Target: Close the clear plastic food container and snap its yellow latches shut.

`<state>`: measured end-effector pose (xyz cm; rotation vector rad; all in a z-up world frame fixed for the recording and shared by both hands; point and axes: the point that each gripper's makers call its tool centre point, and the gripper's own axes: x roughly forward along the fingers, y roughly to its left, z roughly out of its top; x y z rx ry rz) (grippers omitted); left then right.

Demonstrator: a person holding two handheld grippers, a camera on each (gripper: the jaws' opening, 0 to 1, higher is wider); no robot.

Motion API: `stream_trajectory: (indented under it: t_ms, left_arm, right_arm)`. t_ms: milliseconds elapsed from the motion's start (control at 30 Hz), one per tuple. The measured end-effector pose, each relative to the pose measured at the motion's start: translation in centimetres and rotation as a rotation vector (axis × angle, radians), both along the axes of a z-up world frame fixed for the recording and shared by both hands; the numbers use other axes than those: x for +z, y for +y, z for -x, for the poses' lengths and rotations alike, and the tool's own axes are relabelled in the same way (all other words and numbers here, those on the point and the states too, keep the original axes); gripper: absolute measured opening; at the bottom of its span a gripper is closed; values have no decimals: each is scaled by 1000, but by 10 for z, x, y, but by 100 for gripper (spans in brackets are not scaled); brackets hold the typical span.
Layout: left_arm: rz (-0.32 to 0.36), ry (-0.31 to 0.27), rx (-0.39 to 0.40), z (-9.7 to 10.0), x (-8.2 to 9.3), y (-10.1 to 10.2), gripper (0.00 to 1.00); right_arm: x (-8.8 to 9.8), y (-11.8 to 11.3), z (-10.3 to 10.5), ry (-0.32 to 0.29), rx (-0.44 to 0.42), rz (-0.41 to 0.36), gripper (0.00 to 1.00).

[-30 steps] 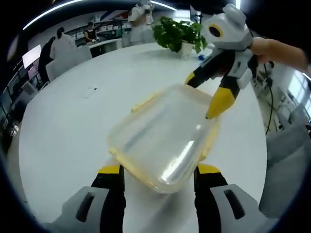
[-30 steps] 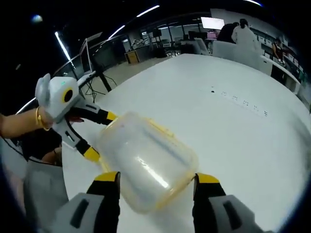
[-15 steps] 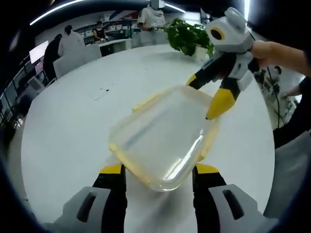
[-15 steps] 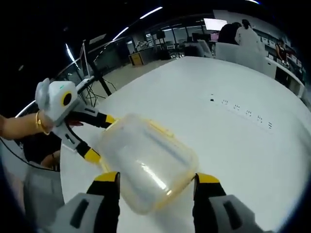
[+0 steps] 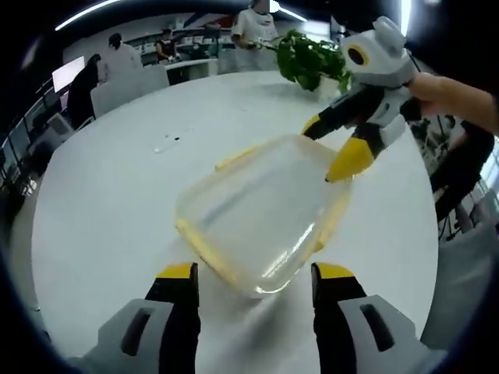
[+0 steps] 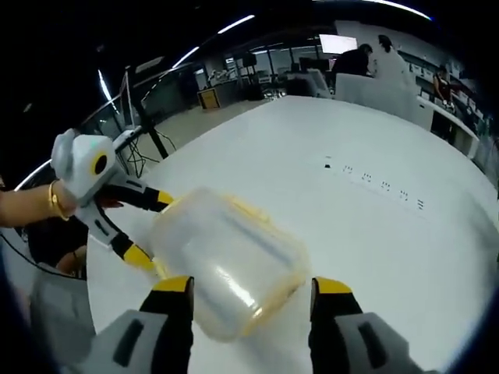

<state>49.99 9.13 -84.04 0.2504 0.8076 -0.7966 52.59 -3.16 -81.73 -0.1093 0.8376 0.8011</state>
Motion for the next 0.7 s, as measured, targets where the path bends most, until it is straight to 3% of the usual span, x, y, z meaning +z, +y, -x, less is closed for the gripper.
stream_trajectory:
  t_ms: [133,367,700]
  left_arm:
    - [1,-5,17,7,3,9,59]
    - [49,-37,76,18,19,21,62]
    - [106,-106,112,52,51,37,66]
  right_arm:
    - [11,-4,5,-28,-35,-40,60]
    - [22,-19,24,-88,-90,-30,63]
    - [37,-27,73,-109,-104,-61,65]
